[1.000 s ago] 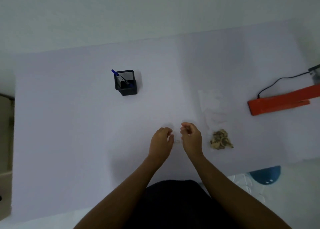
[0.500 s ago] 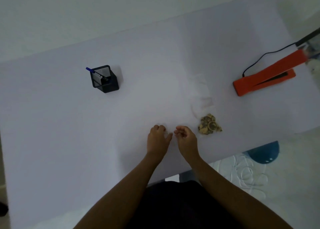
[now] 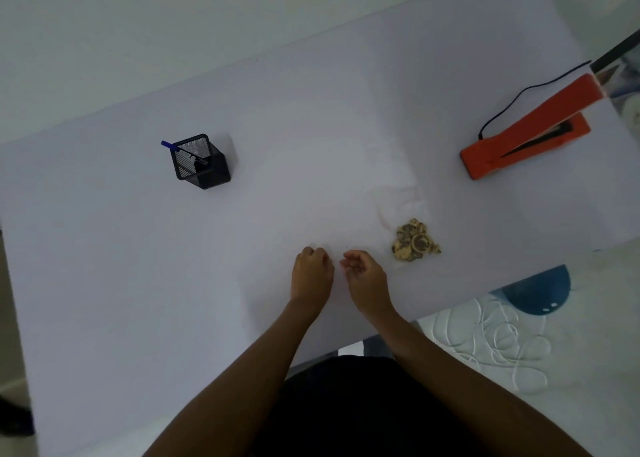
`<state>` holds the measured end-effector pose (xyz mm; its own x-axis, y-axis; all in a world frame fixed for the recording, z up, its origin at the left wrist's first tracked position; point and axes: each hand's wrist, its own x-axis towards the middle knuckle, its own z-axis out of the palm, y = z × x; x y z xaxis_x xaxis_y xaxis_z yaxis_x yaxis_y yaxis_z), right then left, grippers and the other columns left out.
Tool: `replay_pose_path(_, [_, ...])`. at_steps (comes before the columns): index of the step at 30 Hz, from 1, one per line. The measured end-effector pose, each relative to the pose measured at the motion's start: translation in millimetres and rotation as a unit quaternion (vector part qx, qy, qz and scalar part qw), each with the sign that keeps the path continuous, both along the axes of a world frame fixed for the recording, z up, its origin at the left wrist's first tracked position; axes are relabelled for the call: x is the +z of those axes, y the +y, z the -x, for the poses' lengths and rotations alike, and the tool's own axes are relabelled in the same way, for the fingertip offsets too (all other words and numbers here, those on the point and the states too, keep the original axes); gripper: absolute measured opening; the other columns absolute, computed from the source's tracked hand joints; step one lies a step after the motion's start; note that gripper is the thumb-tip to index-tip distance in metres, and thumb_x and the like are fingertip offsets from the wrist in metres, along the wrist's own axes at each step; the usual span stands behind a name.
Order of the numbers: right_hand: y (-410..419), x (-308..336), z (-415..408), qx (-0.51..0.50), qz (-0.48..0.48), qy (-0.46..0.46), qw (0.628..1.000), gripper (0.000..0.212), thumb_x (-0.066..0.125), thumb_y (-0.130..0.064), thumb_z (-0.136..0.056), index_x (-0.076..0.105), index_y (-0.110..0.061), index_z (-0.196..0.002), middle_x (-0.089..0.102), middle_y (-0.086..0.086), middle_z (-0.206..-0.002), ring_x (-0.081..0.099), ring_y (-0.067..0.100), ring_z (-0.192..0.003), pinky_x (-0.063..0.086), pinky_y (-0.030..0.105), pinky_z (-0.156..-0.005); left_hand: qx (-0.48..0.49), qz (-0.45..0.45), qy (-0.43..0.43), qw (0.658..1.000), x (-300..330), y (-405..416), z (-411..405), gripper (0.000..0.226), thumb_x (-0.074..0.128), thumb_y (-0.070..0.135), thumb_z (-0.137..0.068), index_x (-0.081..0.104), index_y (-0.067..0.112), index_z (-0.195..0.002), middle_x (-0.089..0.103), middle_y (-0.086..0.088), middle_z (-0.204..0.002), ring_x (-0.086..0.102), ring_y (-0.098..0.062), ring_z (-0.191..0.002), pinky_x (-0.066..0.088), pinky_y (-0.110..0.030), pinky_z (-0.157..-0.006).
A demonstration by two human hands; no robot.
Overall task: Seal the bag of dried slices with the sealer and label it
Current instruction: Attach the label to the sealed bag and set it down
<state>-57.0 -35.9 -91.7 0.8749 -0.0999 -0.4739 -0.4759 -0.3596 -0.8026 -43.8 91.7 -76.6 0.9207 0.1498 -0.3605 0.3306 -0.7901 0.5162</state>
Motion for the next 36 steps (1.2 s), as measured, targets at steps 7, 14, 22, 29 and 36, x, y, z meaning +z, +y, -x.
replay_pose_path(7, [10.0, -3.9, 5.6, 0.039, -0.016, -0.023, 0.999, 0.028, 0.054, 0.003, -0.094, 0.065, -0.010, -0.116, 0.073, 0.000, -0.106, 0.068, 0.008, -0.098, 0.050, 0.011, -0.089, -0.029, -0.005, -0.004, 1.000, 0.4, 0.8, 0.7, 0.016, 0.053, 0.006, -0.095, 0.063, 0.002, -0.083, 0.060, -0.014, -0.087, 0.055, -0.026, -0.081, 0.048, -0.031, -0.068])
replay_pose_path(14, [13.2, -3.3, 7.1, 0.035, 0.000, -0.063, 0.997, 0.032, 0.051, 0.008, -0.091, 0.064, -0.010, -0.114, 0.072, 0.000, -0.106, 0.068, 0.010, -0.098, 0.051, 0.014, -0.089, -0.084, -0.011, 0.007, 0.996, 6.1, 3.6, -0.8, 0.015, 0.048, -0.003, -0.097, 0.061, -0.004, -0.090, 0.059, -0.020, -0.096, 0.052, -0.031, -0.094, 0.048, -0.036, -0.081])
replay_pose_path(22, [17.2, 1.0, -0.3, 0.075, 0.031, -0.016, 0.997, 0.035, 0.045, 0.006, -0.090, 0.063, -0.010, -0.116, 0.075, 0.002, -0.109, 0.068, 0.011, -0.101, 0.041, -0.001, -0.080, 0.073, 0.109, 0.050, 0.990, 16.4, 18.4, -4.8, 0.019, 0.049, 0.012, -0.097, 0.056, 0.006, -0.081, 0.055, -0.005, -0.086, 0.053, -0.017, -0.074, 0.043, -0.024, -0.064])
replay_pose_path(29, [19.6, 32.7, -17.3, 0.062, -0.008, 0.021, 0.998, 0.031, 0.052, 0.002, -0.089, 0.066, -0.014, -0.111, 0.074, -0.003, -0.108, 0.068, 0.006, -0.099, 0.053, 0.016, -0.086, 0.094, 0.214, 0.013, 0.972, 59.8, 47.1, -20.9, 0.026, 0.051, 0.017, -0.099, 0.058, -0.001, -0.082, 0.056, -0.004, -0.073, 0.047, -0.010, -0.063, 0.041, -0.015, -0.057])
replay_pose_path(36, [11.4, 70.8, -37.3, 0.002, -0.040, -0.017, 0.999, 0.034, 0.052, 0.008, -0.089, 0.065, -0.022, -0.096, 0.075, -0.002, -0.097, 0.069, 0.014, -0.081, 0.053, 0.022, -0.067, 0.065, 0.200, -0.041, 0.977, 75.5, 64.1, -33.3, 0.019, 0.056, 0.020, -0.098, 0.063, 0.008, -0.085, 0.062, -0.003, -0.081, 0.055, -0.011, -0.070, 0.041, -0.015, -0.063])
